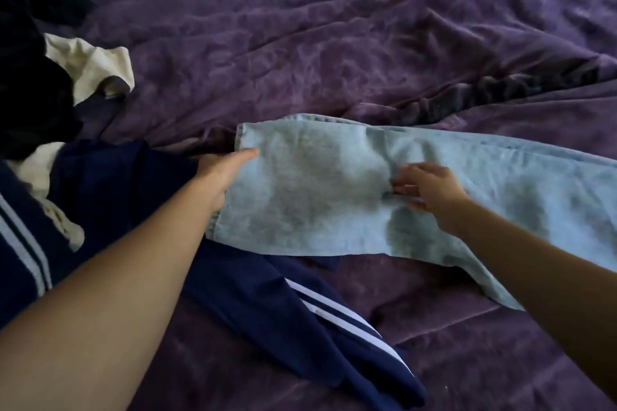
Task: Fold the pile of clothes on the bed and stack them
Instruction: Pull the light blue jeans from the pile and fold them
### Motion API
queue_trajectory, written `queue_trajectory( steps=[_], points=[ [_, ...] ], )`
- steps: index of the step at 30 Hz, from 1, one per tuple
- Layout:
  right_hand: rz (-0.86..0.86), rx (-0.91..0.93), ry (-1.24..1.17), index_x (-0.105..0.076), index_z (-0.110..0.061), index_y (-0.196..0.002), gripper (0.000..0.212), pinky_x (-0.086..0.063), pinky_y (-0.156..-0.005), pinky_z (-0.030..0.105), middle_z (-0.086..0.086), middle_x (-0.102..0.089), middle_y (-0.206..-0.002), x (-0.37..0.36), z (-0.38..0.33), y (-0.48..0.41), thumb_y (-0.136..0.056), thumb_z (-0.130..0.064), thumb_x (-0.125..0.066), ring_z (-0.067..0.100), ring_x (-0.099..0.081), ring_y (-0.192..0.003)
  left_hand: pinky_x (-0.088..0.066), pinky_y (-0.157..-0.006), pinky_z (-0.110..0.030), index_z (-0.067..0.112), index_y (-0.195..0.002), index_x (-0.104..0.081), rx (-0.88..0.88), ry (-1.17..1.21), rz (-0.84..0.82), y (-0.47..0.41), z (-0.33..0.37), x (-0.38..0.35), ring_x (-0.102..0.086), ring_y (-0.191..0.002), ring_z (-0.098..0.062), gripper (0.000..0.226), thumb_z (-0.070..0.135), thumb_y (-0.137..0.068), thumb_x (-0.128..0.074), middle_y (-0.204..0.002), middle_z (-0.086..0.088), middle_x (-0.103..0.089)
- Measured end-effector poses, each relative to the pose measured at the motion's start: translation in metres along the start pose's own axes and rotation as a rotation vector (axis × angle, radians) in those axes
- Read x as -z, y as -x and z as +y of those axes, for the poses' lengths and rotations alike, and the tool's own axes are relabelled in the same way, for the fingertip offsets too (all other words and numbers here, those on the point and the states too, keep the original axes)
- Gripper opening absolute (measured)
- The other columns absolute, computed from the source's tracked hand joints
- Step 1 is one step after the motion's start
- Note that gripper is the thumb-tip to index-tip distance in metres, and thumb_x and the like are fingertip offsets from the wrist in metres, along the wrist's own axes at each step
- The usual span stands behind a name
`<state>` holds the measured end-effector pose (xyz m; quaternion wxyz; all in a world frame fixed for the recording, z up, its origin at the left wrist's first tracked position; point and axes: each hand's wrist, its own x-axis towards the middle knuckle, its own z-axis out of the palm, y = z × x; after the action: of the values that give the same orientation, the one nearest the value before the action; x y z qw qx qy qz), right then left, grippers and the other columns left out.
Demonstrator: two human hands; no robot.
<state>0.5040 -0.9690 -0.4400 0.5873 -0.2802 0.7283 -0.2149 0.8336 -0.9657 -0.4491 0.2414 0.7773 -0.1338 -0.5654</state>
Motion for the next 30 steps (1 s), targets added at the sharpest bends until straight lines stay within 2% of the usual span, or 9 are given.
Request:
queue_trajectory(
  steps=[4,8,12,16,19,22,24,27,30],
  points=[
    [0.082,-0.092,-0.006,-0.066,-0.020,-0.084,0.011,-0.048,-0.063,0.029,-0.002,-0.071,-0.079,0.005,0.031,-0.008,-0.091,-0.029,-0.064,0.013,-0.066,-0.073,-0.057,-0.073,-0.037,0.013,-0.103,-0.072,-0.018,0.139,-0.254,0.006,0.015,-0.011,-0.072,-0.090,-0.025,0.025,0.018,-0.078,-0.074,-0.101,-0.009,-0.074],
    [0.093,-0.087,-0.024,-0.068,-0.019,-0.082,0.014,-0.048,-0.060,0.027,-0.002,-0.072,-0.074,0.005,0.037,-0.016,-0.090,-0.030,-0.065,0.014,-0.067,-0.070,-0.057,-0.079,-0.048,0.006,-0.113,-0.062,-0.136,0.319,-0.118,0.009,0.012,-0.031,-0.070,-0.093,-0.030,0.037,0.011,-0.077,-0.073,-0.105,-0.014,-0.071],
    [0.073,-0.022,0.071,-0.068,-0.017,-0.083,0.013,-0.047,-0.056,0.027,0.003,-0.072,-0.079,0.009,0.042,-0.018,-0.090,-0.028,-0.066,0.014,-0.067,-0.066,-0.054,-0.079,-0.033,0.014,-0.114,-0.052,-0.278,-0.088,0.046,0.015,-0.009,-0.036,-0.065,-0.099,-0.019,0.044,0.009,-0.076,-0.073,-0.108,0.001,-0.064],
    [0.253,0.319,0.746,-0.064,-0.026,-0.111,0.028,-0.046,-0.068,0.029,-0.008,-0.066,-0.096,0.019,0.047,-0.011,-0.088,-0.041,-0.061,0.018,-0.062,-0.094,-0.045,-0.075,-0.033,0.021,-0.095,-0.040,-0.735,-0.491,0.346,0.014,0.010,0.002,-0.060,-0.091,-0.029,0.032,0.020,-0.080,-0.068,-0.098,-0.001,-0.060],
    [0.170,0.451,1.192,-0.036,-0.034,-0.141,0.055,-0.041,-0.096,0.044,0.000,-0.039,-0.143,0.025,0.053,-0.001,-0.091,-0.053,-0.050,0.025,-0.032,-0.134,-0.043,-0.075,-0.038,0.015,-0.100,-0.041,-0.698,-0.693,0.402,0.012,0.016,0.013,-0.057,-0.098,-0.037,0.039,0.024,-0.079,-0.072,-0.106,-0.010,-0.062],
    [-0.026,0.289,1.385,-0.012,-0.035,-0.151,0.068,-0.029,-0.109,0.049,-0.001,-0.001,-0.161,0.027,0.063,0.007,-0.094,-0.053,-0.045,0.024,-0.003,-0.147,-0.051,-0.089,-0.041,0.003,-0.113,-0.055,-0.333,-0.434,0.265,0.017,0.011,0.003,-0.061,-0.102,-0.032,0.052,0.021,-0.072,-0.081,-0.115,-0.014,-0.063],
    [-0.004,0.331,1.372,-0.009,-0.034,-0.151,0.069,-0.029,-0.109,0.049,0.001,0.003,-0.162,0.024,0.064,0.011,-0.095,-0.052,-0.044,0.026,-0.002,-0.148,-0.054,-0.087,-0.044,0.003,-0.107,-0.063,-0.223,-0.275,0.157,0.031,0.014,0.001,-0.066,-0.095,-0.029,0.045,0.019,-0.069,-0.082,-0.107,-0.015,-0.067],
    [0.044,0.448,1.239,-0.014,-0.032,-0.151,0.066,-0.033,-0.107,0.048,0.003,-0.005,-0.162,0.019,0.060,0.022,-0.095,-0.049,-0.045,0.026,-0.013,-0.146,-0.056,-0.082,-0.042,0.008,-0.096,-0.066,-0.340,-0.265,0.075,0.062,0.037,-0.009,-0.069,-0.087,-0.026,0.032,0.017,-0.070,-0.081,-0.095,-0.011,-0.071],
    [0.077,0.404,1.128,-0.020,-0.031,-0.150,0.064,-0.038,-0.102,0.046,0.003,-0.014,-0.160,0.031,0.063,0.036,-0.094,-0.044,-0.049,0.028,-0.024,-0.141,-0.055,-0.087,-0.039,0.012,-0.106,-0.060,-0.540,-0.294,-0.083,0.107,0.065,-0.048,-0.067,-0.095,-0.021,0.040,0.009,-0.071,-0.079,-0.104,-0.006,-0.068]
  ],
)
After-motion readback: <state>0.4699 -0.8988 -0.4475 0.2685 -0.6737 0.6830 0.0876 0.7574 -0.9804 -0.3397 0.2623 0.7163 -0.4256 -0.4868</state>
